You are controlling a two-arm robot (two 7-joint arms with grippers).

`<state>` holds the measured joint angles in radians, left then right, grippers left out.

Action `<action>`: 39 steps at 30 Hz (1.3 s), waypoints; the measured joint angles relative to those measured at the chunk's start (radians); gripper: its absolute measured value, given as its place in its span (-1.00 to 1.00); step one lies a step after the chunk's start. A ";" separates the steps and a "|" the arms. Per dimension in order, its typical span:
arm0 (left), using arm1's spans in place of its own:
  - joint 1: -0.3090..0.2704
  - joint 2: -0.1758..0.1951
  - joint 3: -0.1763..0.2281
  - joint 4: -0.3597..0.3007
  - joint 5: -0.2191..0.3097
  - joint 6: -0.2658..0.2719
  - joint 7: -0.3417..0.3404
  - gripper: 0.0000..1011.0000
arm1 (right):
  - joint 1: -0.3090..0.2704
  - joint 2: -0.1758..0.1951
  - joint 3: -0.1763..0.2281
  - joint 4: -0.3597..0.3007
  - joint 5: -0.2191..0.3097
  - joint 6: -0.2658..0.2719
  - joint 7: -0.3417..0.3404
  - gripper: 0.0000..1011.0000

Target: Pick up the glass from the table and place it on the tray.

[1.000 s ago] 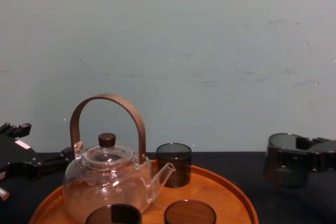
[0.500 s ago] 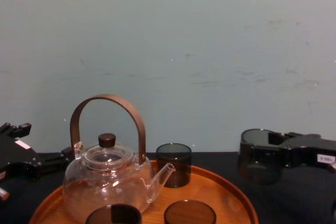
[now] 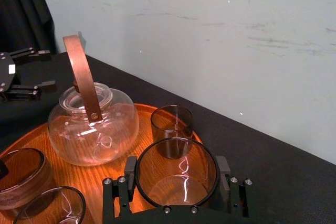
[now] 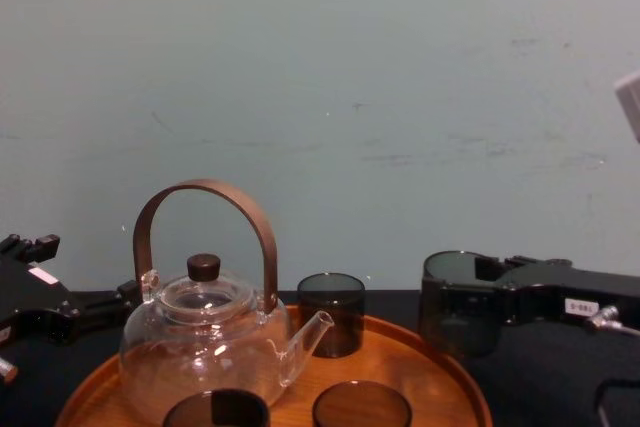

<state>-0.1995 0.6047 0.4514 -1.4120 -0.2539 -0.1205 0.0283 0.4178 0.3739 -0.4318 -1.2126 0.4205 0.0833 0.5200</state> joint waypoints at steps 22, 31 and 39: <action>0.000 0.000 0.000 0.000 0.000 0.000 0.000 0.98 | 0.056 -0.058 -0.043 0.123 -0.015 -0.040 0.031 0.81; 0.000 0.000 0.000 0.000 0.000 0.000 0.000 0.98 | 0.073 -0.074 -0.051 0.168 -0.029 -0.053 0.035 0.81; 0.000 0.000 0.000 0.000 0.000 0.000 0.000 0.98 | 0.084 -0.087 -0.051 0.200 -0.037 -0.075 0.045 0.81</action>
<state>-0.1996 0.6047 0.4514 -1.4120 -0.2539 -0.1206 0.0283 0.5017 0.2867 -0.4832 -1.0128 0.3837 0.0078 0.5647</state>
